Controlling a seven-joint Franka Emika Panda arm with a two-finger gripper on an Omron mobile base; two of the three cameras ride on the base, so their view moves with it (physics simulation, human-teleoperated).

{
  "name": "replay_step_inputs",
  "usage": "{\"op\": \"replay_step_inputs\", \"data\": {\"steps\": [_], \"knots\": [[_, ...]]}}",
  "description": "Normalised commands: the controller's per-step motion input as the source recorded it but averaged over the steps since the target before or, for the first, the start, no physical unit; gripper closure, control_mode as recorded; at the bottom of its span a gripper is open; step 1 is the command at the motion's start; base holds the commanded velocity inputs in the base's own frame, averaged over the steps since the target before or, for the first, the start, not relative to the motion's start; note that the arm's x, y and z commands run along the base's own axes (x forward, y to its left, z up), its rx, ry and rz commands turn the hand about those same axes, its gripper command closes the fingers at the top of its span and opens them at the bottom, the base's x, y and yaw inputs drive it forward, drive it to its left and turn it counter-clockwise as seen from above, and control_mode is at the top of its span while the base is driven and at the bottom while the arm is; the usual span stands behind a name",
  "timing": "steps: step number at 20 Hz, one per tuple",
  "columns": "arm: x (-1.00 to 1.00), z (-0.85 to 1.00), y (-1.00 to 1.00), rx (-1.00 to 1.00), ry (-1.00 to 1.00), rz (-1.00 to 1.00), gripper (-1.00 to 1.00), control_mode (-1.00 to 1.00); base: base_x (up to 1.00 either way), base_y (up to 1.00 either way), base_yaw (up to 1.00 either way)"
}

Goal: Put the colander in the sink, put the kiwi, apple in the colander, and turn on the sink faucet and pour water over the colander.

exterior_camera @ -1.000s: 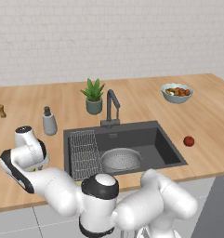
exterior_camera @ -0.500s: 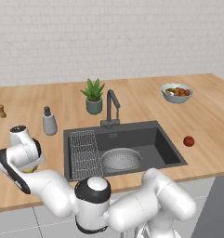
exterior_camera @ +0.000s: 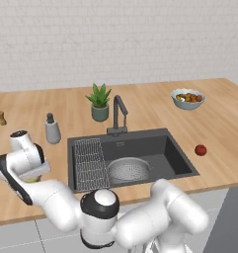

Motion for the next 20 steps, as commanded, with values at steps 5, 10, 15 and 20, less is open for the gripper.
{"op": "replay_step_inputs", "data": {"steps": [5,10,15,20], "knots": [[-0.1,0.33,-0.98,0.0,-0.03,-0.18,1.0,-1.0,0.0,0.0,0.0],[-0.02,0.36,-1.0,0.0,-0.04,-0.24,1.0,-1.0,0.0,0.0,0.0],[-0.11,0.22,-1.0,0.0,-0.03,-0.21,1.0,-1.0,0.0,0.0,0.0],[-0.03,0.1,-1.0,0.0,-0.01,-0.17,1.0,-1.0,0.0,0.0,0.0]]}}
